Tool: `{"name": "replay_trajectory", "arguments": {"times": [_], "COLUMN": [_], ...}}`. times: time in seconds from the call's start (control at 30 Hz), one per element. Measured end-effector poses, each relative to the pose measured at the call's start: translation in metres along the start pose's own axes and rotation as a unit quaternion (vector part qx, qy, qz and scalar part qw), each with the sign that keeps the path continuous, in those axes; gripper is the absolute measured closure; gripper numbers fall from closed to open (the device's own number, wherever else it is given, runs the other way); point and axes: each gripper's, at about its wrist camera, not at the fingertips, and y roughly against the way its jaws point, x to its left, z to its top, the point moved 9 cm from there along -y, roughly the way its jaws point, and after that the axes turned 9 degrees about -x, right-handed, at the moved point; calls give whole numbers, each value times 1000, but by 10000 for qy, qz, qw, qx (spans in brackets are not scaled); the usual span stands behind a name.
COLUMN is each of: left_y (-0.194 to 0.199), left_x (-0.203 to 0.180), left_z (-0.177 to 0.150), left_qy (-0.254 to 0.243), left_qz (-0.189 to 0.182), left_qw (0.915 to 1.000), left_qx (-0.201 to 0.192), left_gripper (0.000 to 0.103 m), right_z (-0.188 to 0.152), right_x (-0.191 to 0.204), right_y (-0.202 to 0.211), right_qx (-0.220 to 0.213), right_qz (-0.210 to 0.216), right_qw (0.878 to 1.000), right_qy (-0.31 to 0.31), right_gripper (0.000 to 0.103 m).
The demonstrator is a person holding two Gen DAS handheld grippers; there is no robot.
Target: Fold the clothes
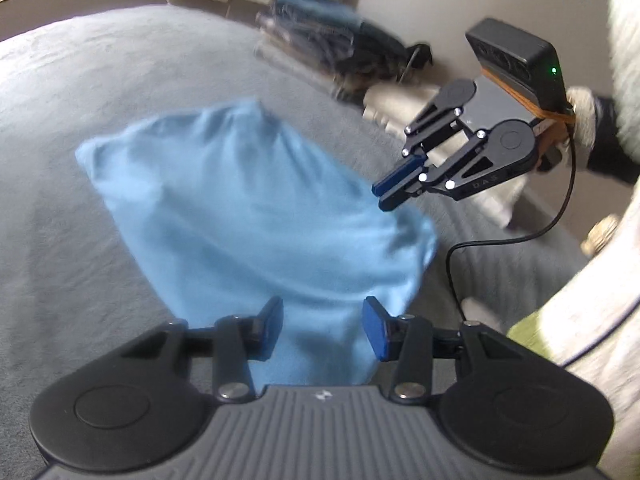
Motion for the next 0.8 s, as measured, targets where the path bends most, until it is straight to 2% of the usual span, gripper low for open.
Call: {"name": "replay_trajectory", "arguments": {"times": [0.07, 0.2, 0.33, 0.47, 0.57, 0.67, 0.73, 0.8], "left_y": [-8, 4, 14, 2, -8, 1, 12, 18], "left_x": [6, 6, 9, 10, 22, 36, 42, 44], "left_z": [-15, -12, 4, 17, 9, -4, -3, 7], "left_qy": [10, 226, 313, 407, 499, 792, 918, 823], "left_qz": [148, 129, 71, 119, 333, 538, 577, 614], "left_qw": [9996, 9996, 9994, 9989, 9982, 9954, 9939, 9942], "left_qx": [245, 121, -161, -220, -85, -57, -183, -318], "left_gripper": [60, 59, 58, 56, 58, 60, 58, 58], "right_z": [-15, 2, 18, 34, 29, 4, 4, 10], "right_x": [0, -3, -6, -10, -1, -26, -40, -48], "right_y": [-16, -10, -4, 3, -26, -24, -8, 7], "right_qx": [337, 15, -307, -627, -413, -16, 7, -70], "right_qz": [-242, -275, -307, -339, -286, -549, -822, -980], "right_qw": [9990, 9996, 9990, 9974, 9986, 9985, 9966, 9951], "right_qy": [190, 118, 46, -26, 183, 49, -55, -72], "right_gripper": [93, 93, 92, 92, 93, 94, 93, 93]}}
